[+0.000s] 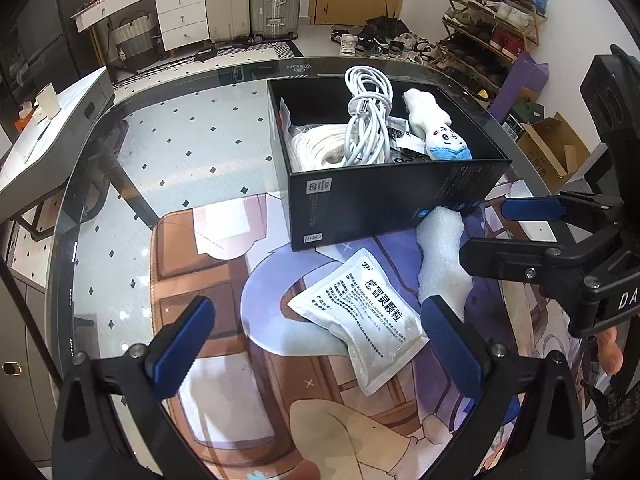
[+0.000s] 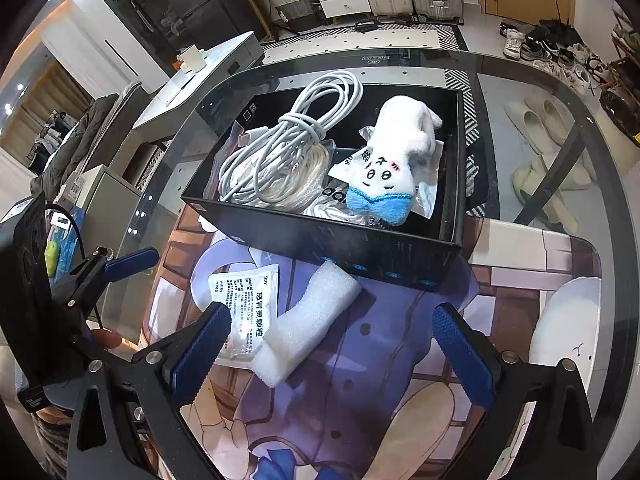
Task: Organize soft objects
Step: 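Move the left tool to the medicine packet while the right tool approaches the white foam strip, then grasp the foam strip with the right gripper while the left gripper grasps the medicine packet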
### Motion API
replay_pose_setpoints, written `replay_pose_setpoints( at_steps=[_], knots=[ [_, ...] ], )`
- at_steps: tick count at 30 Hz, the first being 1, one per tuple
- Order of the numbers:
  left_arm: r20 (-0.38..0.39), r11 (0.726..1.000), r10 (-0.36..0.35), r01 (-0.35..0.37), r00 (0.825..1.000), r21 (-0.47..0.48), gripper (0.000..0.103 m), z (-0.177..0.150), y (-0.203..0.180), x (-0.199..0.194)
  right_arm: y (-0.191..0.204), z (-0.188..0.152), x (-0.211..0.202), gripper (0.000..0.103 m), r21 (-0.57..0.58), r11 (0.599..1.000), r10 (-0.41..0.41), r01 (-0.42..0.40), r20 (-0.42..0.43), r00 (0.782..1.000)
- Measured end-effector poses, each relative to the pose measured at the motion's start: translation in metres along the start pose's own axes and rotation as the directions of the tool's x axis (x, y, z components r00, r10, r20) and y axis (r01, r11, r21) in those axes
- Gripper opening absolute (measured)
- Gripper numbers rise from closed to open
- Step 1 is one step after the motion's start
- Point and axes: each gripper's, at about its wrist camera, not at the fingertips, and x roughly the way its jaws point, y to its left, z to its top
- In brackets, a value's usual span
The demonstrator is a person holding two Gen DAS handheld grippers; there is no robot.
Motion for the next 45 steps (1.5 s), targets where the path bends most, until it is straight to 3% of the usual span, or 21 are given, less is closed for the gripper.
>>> replay_pose_setpoints(
  at_steps=[17, 25, 29, 32, 40, 42, 45],
  knots=[
    [0.015, 1.000, 0.014, -0.015, 1.000, 0.016, 0.103, -0.010, 0.012, 0.005, 0.020, 0.001, 0.033, 0.100, -0.001, 1.000, -0.006, 0.006, -0.061, 0.998],
    [0.011, 1.000, 0.014, -0.014, 1.000, 0.008, 0.103, -0.013, 0.018, 0.010, 0.030, -0.002, 0.050, 0.079, 0.001, 1.000, 0.001, -0.001, -0.092, 0.996],
    [0.004, 1.000, 0.014, -0.014, 1.000, 0.000, 0.103, -0.015, 0.021, 0.012, 0.036, -0.004, 0.056, 0.056, -0.010, 1.000, -0.006, 0.005, -0.098, 0.995],
    [0.001, 1.000, 0.016, -0.016, 1.000, -0.007, 0.103, -0.016, 0.024, 0.014, 0.039, -0.005, 0.057, 0.044, -0.021, 1.000, -0.021, 0.019, -0.098, 0.995],
    [-0.012, 1.000, 0.009, -0.010, 1.000, -0.018, 0.103, -0.014, 0.019, 0.018, 0.036, -0.011, 0.055, 0.032, -0.043, 0.999, -0.015, 0.011, -0.102, 0.995],
    [-0.015, 1.000, 0.005, -0.006, 1.000, -0.017, 0.103, -0.012, 0.016, 0.019, 0.036, -0.012, 0.053, 0.023, -0.055, 0.998, -0.030, 0.025, -0.098, 0.995],
    [-0.024, 1.000, 0.001, -0.001, 1.000, -0.017, 0.103, -0.011, 0.010, 0.021, 0.027, -0.014, 0.048, 0.023, -0.059, 0.997, -0.056, 0.050, -0.092, 0.994]
  ],
)
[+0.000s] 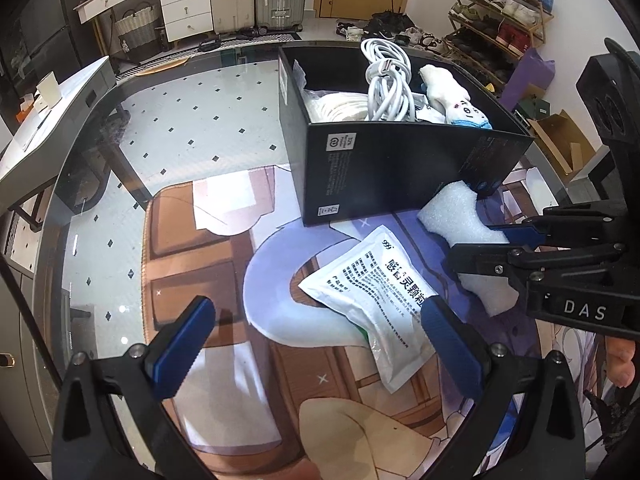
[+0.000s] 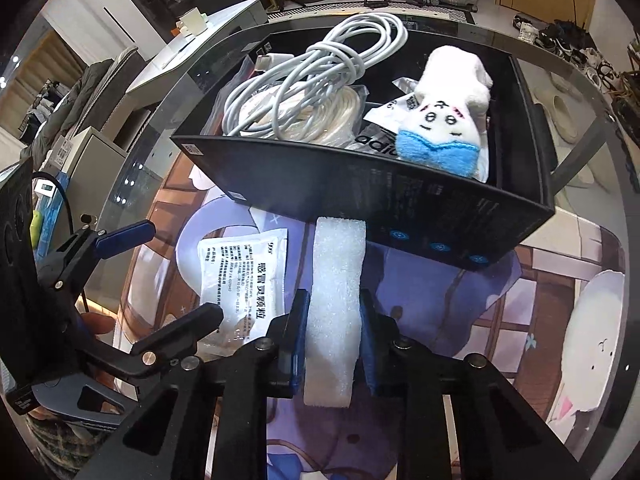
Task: Organize soft objects
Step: 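Grasp the foam strip with the right gripper while the left gripper grasps the medicine packet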
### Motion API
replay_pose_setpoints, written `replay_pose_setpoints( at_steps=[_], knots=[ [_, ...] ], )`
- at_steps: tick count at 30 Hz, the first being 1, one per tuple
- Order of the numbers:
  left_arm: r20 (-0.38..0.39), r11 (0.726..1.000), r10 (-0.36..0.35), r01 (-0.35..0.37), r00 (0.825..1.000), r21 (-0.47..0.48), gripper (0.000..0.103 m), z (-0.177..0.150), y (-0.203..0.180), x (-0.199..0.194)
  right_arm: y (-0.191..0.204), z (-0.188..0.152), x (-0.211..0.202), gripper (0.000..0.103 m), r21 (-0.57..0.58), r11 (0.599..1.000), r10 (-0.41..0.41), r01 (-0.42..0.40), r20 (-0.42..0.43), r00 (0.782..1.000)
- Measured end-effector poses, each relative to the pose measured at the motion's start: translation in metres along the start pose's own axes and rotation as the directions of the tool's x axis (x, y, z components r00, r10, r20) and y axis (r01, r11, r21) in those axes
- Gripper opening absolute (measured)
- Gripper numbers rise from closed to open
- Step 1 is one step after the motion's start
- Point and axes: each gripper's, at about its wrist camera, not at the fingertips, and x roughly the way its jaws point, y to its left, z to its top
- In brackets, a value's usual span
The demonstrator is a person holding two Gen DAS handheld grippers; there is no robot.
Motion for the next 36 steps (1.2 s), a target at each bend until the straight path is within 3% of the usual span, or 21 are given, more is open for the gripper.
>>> replay_pose_setpoints(
  at_steps=[15, 27, 36],
  knots=[
    [-0.078, 0.998, 0.001, -0.006, 0.997, -0.064, 0.103, 0.006, -0.026, 0.019, -0.040, -0.012, -0.014, 0.023, 0.027, 0.999, -0.024, 0.024, 0.029, 0.999],
    [-0.121, 0.992, 0.115, -0.121, 0.986, -0.043, 0.103, 0.009, -0.049, 0.030, -0.045, -0.022, -0.012, 0.023, -0.012, 0.999, -0.052, 0.052, 0.023, 0.998],
    [-0.118, 0.990, 0.123, -0.131, 0.985, -0.060, 0.100, 0.008, -0.050, 0.029, -0.042, -0.022, -0.012, 0.023, -0.052, 0.995, -0.079, 0.080, 0.027, 0.996]
  ],
)
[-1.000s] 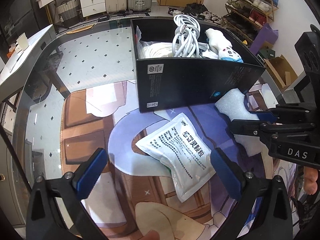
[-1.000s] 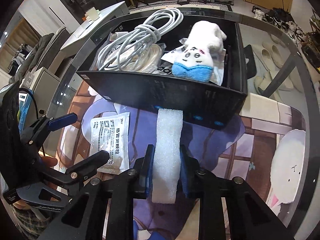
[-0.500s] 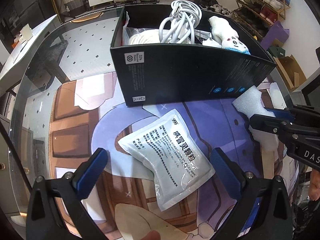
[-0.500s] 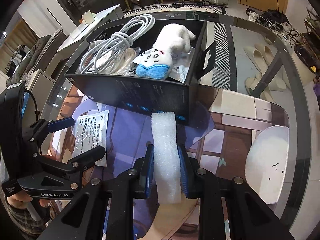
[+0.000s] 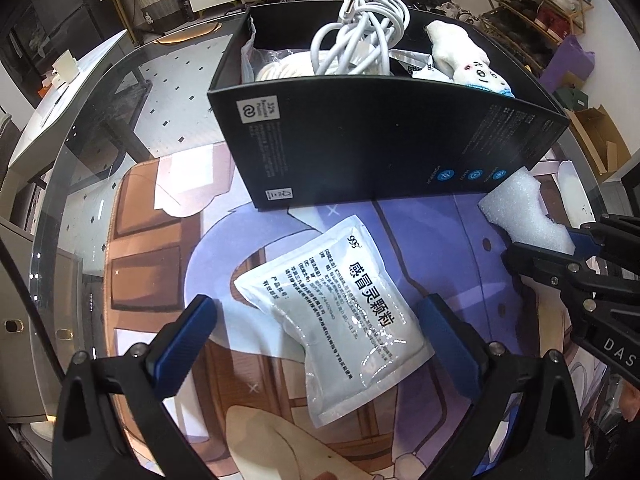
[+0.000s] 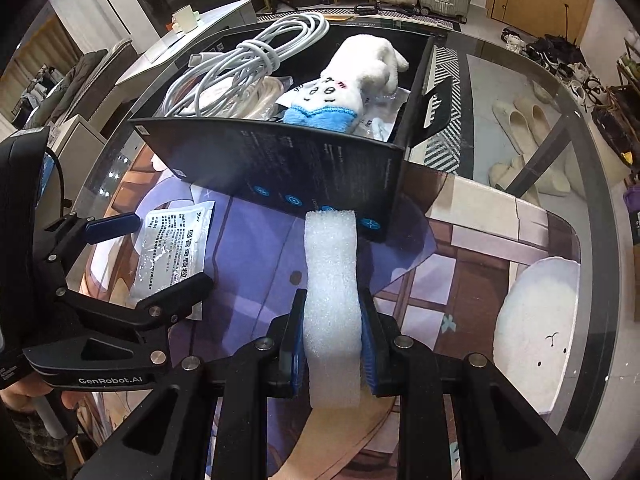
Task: Organize soft objects
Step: 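Grasp the foam strip with the right gripper while the left gripper grasps the medicine packet, then carry the medicine packet and foam strip over the black box with both tools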
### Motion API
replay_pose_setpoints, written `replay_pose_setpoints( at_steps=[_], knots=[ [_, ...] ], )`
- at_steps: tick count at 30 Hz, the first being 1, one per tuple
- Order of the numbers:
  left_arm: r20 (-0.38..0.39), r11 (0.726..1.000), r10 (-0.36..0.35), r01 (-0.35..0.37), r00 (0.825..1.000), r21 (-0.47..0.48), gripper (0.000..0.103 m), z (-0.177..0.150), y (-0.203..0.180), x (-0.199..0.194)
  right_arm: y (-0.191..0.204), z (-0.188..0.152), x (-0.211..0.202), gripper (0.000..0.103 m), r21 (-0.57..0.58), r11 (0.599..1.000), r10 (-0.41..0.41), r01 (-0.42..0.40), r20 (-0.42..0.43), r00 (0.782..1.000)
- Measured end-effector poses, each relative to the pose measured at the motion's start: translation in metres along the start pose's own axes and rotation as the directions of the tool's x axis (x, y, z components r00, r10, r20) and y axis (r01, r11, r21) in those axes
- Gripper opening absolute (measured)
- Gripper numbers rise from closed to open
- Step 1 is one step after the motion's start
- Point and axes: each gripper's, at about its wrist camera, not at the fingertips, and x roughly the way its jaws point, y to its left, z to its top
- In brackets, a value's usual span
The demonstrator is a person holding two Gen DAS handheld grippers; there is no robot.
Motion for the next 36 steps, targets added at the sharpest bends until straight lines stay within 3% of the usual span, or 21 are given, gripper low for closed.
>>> replay_pose_setpoints(
  at_steps=[3, 8, 10, 17, 22, 36],
  knots=[
    [0.006, 1.000, -0.002, 0.002, 1.000, 0.003, 0.088, -0.001, -0.001, -0.005, 0.002, 0.000, 0.000, 0.023, -0.011, 1.000, -0.008, 0.008, 0.005, 1.000],
    [0.019, 1.000, -0.007, 0.006, 1.000, 0.007, 0.058, -0.006, 0.002, -0.012, 0.004, -0.004, -0.001, 0.023, -0.019, 1.000, -0.012, 0.013, 0.029, 1.000],
    [0.021, 1.000, -0.015, 0.015, 1.000, 0.012, 0.052, -0.008, 0.005, -0.014, 0.004, -0.006, -0.002, 0.023, -0.016, 1.000, -0.010, 0.011, 0.030, 0.999],
    [0.021, 0.998, -0.050, 0.050, 0.999, 0.023, 0.043, -0.011, 0.013, -0.018, 0.000, -0.013, -0.006, 0.022, 0.003, 0.999, 0.046, -0.046, 0.027, 0.999],
    [0.027, 0.991, -0.133, 0.133, 0.991, -0.016, 0.040, -0.012, 0.025, -0.021, -0.003, -0.017, -0.011, 0.022, 0.017, 0.999, 0.049, -0.050, 0.036, 0.998],
    [0.078, 0.994, -0.110, 0.109, 0.991, 0.021, 0.037, -0.016, 0.028, -0.042, 0.001, -0.017, -0.045, 0.022, 0.017, 0.999, 0.034, -0.036, 0.101, 0.994]
  ],
)
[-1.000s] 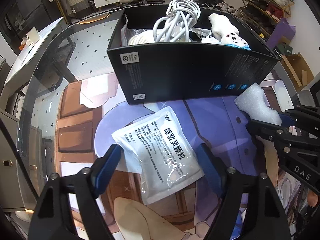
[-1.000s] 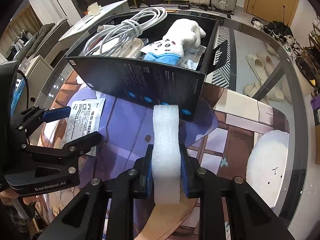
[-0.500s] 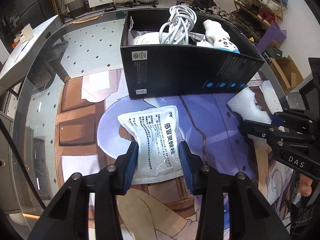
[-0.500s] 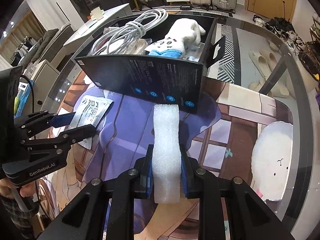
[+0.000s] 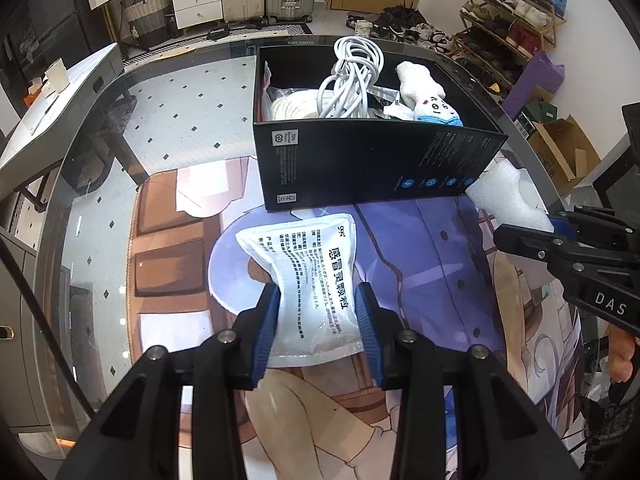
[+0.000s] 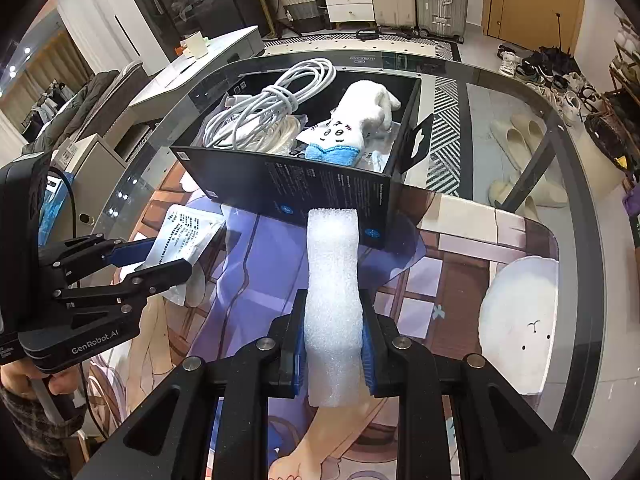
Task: Organize soft objects
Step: 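Carry the medicine packet and foam strip over the black box with both tools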
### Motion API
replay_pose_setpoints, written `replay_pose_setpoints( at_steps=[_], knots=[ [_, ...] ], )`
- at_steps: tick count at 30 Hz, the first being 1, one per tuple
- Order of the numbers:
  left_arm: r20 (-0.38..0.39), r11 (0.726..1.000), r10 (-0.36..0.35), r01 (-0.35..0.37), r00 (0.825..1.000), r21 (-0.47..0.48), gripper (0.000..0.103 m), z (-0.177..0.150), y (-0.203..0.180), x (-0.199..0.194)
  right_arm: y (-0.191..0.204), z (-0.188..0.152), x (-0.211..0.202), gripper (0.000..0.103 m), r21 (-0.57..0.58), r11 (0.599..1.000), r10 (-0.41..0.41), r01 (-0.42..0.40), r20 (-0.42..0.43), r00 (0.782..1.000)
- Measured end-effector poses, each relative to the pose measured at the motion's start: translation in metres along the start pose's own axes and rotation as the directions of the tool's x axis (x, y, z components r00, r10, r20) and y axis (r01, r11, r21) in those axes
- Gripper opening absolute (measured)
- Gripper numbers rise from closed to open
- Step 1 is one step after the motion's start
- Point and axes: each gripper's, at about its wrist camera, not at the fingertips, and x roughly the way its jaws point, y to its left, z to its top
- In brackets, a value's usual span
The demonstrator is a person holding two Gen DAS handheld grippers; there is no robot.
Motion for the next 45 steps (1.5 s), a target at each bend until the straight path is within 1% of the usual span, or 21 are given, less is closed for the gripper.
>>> replay_pose_setpoints(
  at_steps=[13, 25, 35, 39, 45],
  knots=[
    [0.066, 1.000, -0.002, 0.001, 0.998, 0.010, 0.037, 0.009, -0.004, -0.033, 0.010, 0.010, -0.027, 0.022, -0.018, 1.000, 0.019, -0.018, 0.051, 0.999],
    [0.136, 0.999, 0.000, -0.005, 0.991, 0.035, 0.037, 0.036, -0.017, -0.058, 0.016, 0.032, -0.044, 0.022, -0.037, 0.999, 0.032, -0.029, 0.097, 0.995],
    [0.163, 0.998, -0.017, 0.006, 0.986, 0.067, 0.037, 0.055, -0.024, -0.065, 0.017, 0.054, -0.049, 0.022, -0.040, 0.998, 0.045, -0.040, 0.119, 0.992],
    [0.165, 0.997, -0.009, -0.005, 0.986, 0.083, 0.037, 0.064, -0.026, -0.063, 0.016, 0.064, -0.050, 0.022, -0.034, 0.999, 0.045, -0.041, 0.131, 0.990],
    [0.162, 0.996, -0.024, 0.009, 0.986, 0.093, 0.037, 0.078, -0.027, -0.057, 0.012, 0.078, -0.048, 0.022, -0.025, 0.999, 0.040, -0.037, 0.139, 0.990]
  ],
)
